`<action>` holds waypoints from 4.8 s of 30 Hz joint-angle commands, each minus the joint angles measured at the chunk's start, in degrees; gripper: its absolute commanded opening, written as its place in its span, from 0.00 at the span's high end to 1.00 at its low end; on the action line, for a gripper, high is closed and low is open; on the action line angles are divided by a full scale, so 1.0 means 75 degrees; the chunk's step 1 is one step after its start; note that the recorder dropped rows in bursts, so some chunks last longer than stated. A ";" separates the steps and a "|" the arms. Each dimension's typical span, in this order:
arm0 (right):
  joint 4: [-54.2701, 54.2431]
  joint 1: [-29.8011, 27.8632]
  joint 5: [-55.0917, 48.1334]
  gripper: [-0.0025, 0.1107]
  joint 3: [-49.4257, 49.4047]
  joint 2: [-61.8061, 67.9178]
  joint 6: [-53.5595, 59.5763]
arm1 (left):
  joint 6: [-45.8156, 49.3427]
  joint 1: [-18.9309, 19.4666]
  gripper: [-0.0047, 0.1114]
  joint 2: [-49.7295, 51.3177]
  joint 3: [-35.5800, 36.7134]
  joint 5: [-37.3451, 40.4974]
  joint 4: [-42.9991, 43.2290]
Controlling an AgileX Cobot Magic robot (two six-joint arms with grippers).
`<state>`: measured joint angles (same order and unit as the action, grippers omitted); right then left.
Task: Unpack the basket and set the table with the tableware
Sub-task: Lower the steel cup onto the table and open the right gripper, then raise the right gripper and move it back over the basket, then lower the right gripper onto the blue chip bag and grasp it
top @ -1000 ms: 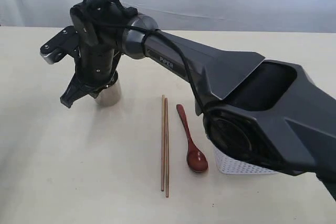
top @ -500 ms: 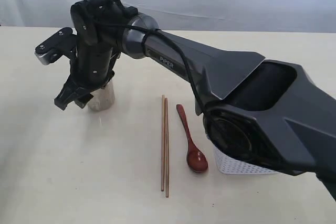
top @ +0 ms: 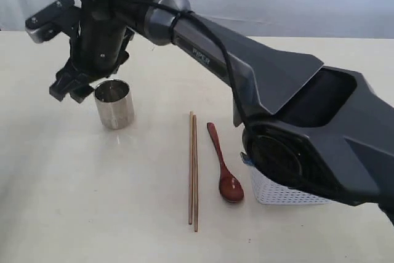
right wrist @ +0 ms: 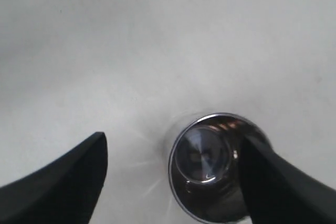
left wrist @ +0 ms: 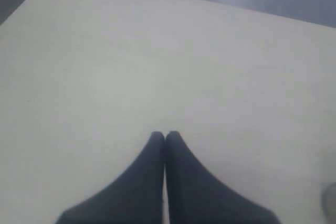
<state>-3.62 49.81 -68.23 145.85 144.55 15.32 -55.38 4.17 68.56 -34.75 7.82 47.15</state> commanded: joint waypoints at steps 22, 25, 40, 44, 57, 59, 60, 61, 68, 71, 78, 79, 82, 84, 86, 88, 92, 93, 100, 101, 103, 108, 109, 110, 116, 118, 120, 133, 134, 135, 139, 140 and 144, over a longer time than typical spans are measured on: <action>0.1083 -0.2829 -0.0231 0.39 -0.5527 -0.5380 0.0448 | -0.0041 0.0037 0.96 -0.0062 0.0053 -0.0505 -0.0205; 0.0640 -0.3719 -0.0231 0.39 -0.6251 -0.5794 0.1570 | -0.0041 0.0037 0.96 -0.0062 0.0218 -0.0732 -0.0202; -0.1313 -0.4385 -0.0231 0.39 -0.7107 -0.5776 0.3070 | -0.0041 0.0037 0.96 -0.0062 0.0385 -0.1457 -0.0186; -0.1309 -0.4385 -0.0231 0.39 -0.7107 -0.5555 0.2886 | -0.0041 0.0037 0.96 -0.0062 0.0385 -0.1457 -0.0186; -0.0317 -0.4385 -0.0231 0.39 -0.7472 -0.5767 0.2695 | -0.0041 0.0037 0.96 -0.0062 0.0385 -0.1457 -0.0186; -0.0483 -0.4385 -0.0231 0.39 -0.7472 -0.5802 0.2514 | -0.0041 0.0037 0.96 -0.0062 0.0385 -0.1457 -0.0186; -0.0611 -0.4385 -0.0231 0.40 -0.7472 -0.5787 0.2516 | -0.0041 0.0037 0.96 -0.0062 0.0385 -0.1457 -0.0186; -0.0798 -0.4385 -0.0231 0.42 -0.7472 -0.5717 0.2516 | -0.0041 0.0037 0.96 -0.0062 0.0385 -0.1457 -0.0186; -0.1137 -0.4231 -0.0231 0.59 -0.7472 -0.5084 0.2516 | -0.0041 0.0037 0.96 -0.0062 0.0399 -0.1460 -0.0186; -0.1118 -0.4182 -0.0231 0.59 -0.7472 -0.4935 0.2516 | -0.0041 0.0037 0.96 -0.0062 0.0399 -0.1460 -0.0186; -0.0432 -0.4182 -0.0231 0.59 -0.7472 -0.5103 0.2516 | -0.0041 0.0037 0.96 -0.0062 0.0399 -0.1460 -0.0186; -0.0418 -0.4182 -0.0231 0.57 -0.7472 -0.5190 0.2516 | -0.0041 0.0037 0.96 -0.0062 0.0399 -0.1460 -0.0186; -0.0479 -0.4182 -0.0231 0.37 -0.7472 -0.5599 0.2497 | -0.0041 0.0037 0.96 -0.0062 0.0399 -0.1460 -0.0186; -0.0462 -0.4182 -0.0231 0.27 -0.7472 -0.5942 0.2342 | -0.0041 0.0037 0.96 -0.0062 0.0399 -0.1460 -0.0186; -0.0431 -0.4182 -0.0231 0.28 -0.7508 -0.6266 0.2281 | -0.0041 0.0037 0.96 -0.0062 0.0399 -0.1460 -0.0186; -0.0416 -0.4182 -0.0231 0.33 -0.7698 -0.6541 0.2281 | -0.0041 0.0037 0.96 -0.0062 0.0399 -0.1460 -0.0186; -0.0290 -0.4197 -0.0231 0.38 -0.8590 -0.7003 0.2420 | -0.0007 0.0037 0.96 -0.0062 0.0396 -0.1460 -0.0186; -0.0375 -0.4197 -0.0231 0.36 -0.8808 -0.7088 0.2519 | -0.0007 0.0037 0.96 -0.0062 0.0396 -0.1460 -0.0186; -0.0211 -0.4197 -0.0231 0.28 -0.9876 -0.7186 0.2636 | -0.0009 0.0037 0.96 -0.0062 0.0396 -0.1437 -0.0186; -0.0116 -0.4197 -0.0231 0.28 -1.0007 -0.7170 0.2636 | -0.0009 0.0037 0.96 -0.0062 0.0396 -0.1437 -0.0186; -0.0041 -0.4197 0.0232 0.28 -1.0235 -0.7141 0.2636 | -0.0009 0.0037 0.96 -0.0062 0.0396 -0.1437 -0.0186; 0.0023 -0.4197 0.0531 0.28 -1.0400 -0.7141 0.2636 | -0.0009 0.0037 0.96 -0.0062 0.0396 -0.1437 -0.0186; 0.0023 -0.4197 0.0627 0.28 -1.0400 -0.7141 0.2636 | -0.0009 0.0037 0.96 -0.0062 0.0396 -0.1437 -0.0186; 0.0034 -0.4197 0.0713 0.28 -1.0400 -0.7141 0.2636 | -0.0009 0.0037 0.96 -0.0062 0.0396 -0.1437 -0.0186; 0.0081 -0.4197 0.1182 0.28 -1.0400 -0.7138 0.2590 | -0.0035 0.0037 0.96 -0.0062 0.0396 -0.1441 -0.0186; 0.0081 -0.4197 0.1154 0.28 -1.0400 -0.7138 0.2592 | -0.0035 0.0037 0.96 -0.0062 0.0396 -0.1441 -0.0186; 0.0081 -0.4197 0.1096 0.28 -1.0400 -0.7125 0.2592 | -0.0035 0.0037 0.96 -0.0062 0.0396 -0.1441 -0.0186; 0.0085 -0.4197 0.1642 0.28 -1.0932 -0.7125 0.2592 | -0.0035 0.0037 0.96 -0.0062 0.0396 -0.1441 -0.0186; 0.0086 -0.4197 0.1642 0.28 -1.0932 -0.7125 0.2592 | -0.0035 0.0037 0.96 -0.0062 0.0396 -0.1441 -0.0186; 0.0049 -0.4197 0.1642 0.28 -1.0932 -0.7125 0.2592 | -0.0035 0.0037 0.96 -0.0062 0.0396 -0.1441 -0.0186; -0.0043 -0.4197 0.1642 0.39 -1.0932 -0.7125 0.2592 | -0.0035 0.0037 0.96 -0.0062 0.0396 -0.1441 -0.0186; -0.0051 -0.4197 0.1642 0.44 -1.0932 -0.7125 0.2592 | -0.0035 0.0037 0.96 -0.0062 0.0396 -0.1441 -0.0186; -0.0051 -0.4197 0.1613 0.68 -1.0932 -0.7125 0.2620 | -0.0035 0.0037 0.96 -0.0062 0.0396 -0.1441 -0.0186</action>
<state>-3.78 18.44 -56.54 64.08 91.31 34.44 -55.49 4.17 68.56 -32.14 -2.75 45.87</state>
